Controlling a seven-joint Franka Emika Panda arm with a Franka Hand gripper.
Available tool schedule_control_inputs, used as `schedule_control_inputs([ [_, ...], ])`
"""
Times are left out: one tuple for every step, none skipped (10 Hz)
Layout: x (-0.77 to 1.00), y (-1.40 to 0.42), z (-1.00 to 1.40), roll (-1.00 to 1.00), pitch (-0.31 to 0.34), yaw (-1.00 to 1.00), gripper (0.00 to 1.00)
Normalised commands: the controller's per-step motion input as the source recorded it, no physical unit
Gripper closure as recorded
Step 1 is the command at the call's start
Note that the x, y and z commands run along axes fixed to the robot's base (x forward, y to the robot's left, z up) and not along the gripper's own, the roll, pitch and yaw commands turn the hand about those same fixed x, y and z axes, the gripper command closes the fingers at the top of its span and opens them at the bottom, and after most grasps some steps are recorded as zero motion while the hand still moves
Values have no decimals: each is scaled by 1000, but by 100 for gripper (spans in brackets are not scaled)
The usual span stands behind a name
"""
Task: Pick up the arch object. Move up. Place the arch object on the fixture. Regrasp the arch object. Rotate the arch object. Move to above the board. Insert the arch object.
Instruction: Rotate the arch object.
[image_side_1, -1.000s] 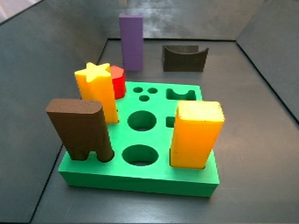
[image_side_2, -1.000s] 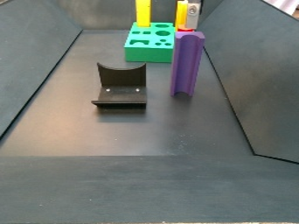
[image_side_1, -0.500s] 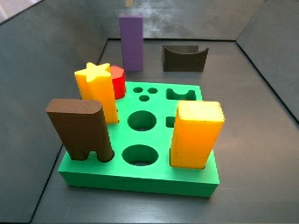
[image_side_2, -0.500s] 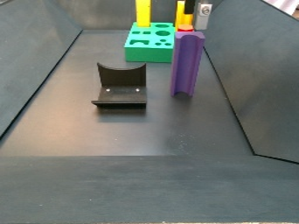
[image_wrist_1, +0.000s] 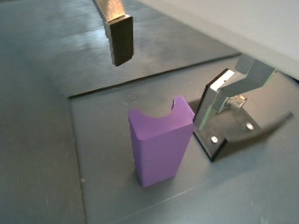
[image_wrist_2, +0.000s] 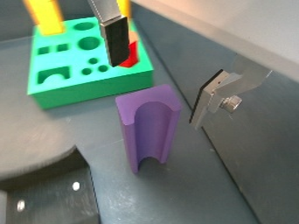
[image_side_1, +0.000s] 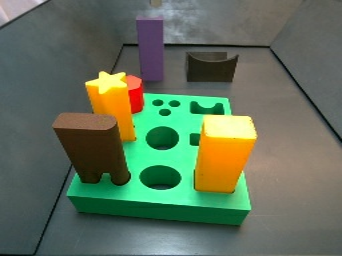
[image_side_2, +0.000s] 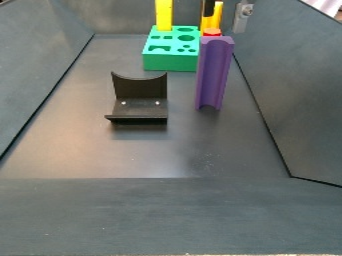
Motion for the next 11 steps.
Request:
schedule_control_inputs([
  [35,0,-21,-13,15,1000,0],
  [35,0,-20,-14,16,1000,0],
  [35,0,-20,-15,18,1000,0],
  [36,0,-20,-16,18,1000,0],
  [36,0,-19,-17,20,1000,0],
  [36,0,-19,-19,22,1000,0],
  [36,0,-19,-20,24,1000,0],
  [36,0,-19,-22,26,1000,0],
  [36,0,-18,-25,29,1000,0],
  [36,0,-18,-28,33,1000,0],
  [36,0,-17,-32,37,1000,0],
])
